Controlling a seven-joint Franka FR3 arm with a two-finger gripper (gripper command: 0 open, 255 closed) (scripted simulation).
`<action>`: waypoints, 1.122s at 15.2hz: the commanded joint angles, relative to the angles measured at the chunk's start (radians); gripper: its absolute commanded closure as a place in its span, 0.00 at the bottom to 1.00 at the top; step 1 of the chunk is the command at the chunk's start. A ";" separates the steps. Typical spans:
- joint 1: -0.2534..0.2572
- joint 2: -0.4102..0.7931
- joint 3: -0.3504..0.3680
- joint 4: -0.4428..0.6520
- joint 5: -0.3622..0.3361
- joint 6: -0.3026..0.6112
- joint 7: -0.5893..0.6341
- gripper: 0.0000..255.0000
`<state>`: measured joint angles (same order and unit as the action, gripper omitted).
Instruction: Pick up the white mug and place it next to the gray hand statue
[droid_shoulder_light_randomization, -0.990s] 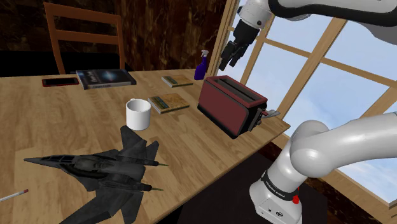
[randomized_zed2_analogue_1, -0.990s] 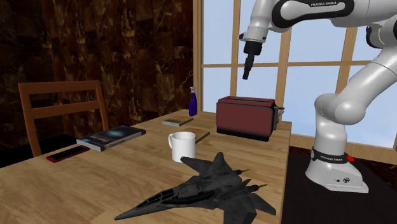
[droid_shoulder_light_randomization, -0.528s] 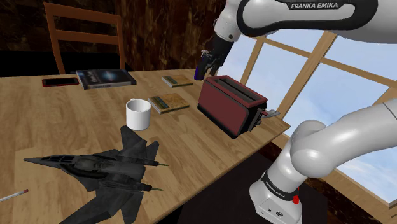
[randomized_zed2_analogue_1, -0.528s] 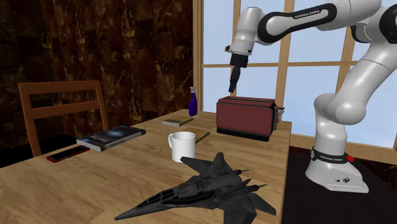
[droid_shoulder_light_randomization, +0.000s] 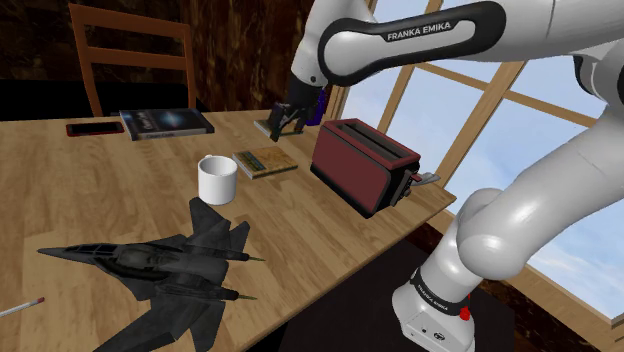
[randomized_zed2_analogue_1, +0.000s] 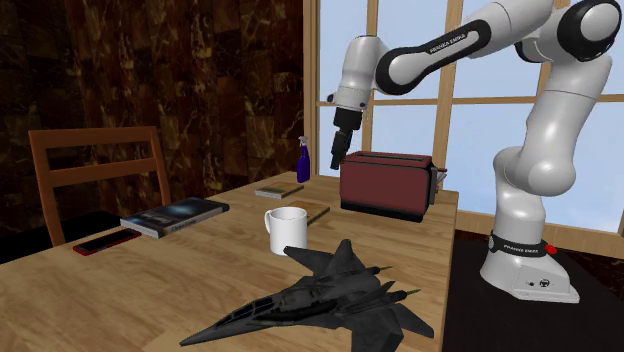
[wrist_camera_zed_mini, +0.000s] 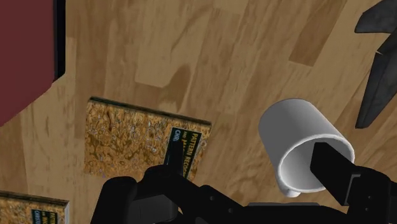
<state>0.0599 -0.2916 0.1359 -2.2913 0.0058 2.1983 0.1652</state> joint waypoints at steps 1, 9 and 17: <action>0.004 0.067 0.019 0.018 -0.007 0.050 0.033 0.00; 0.026 0.361 0.069 0.180 -0.082 0.173 0.167 0.00; 0.042 0.491 0.067 0.232 -0.127 0.246 0.216 0.00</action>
<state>0.1015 0.1867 0.2045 -2.0578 -0.1162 2.4305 0.3778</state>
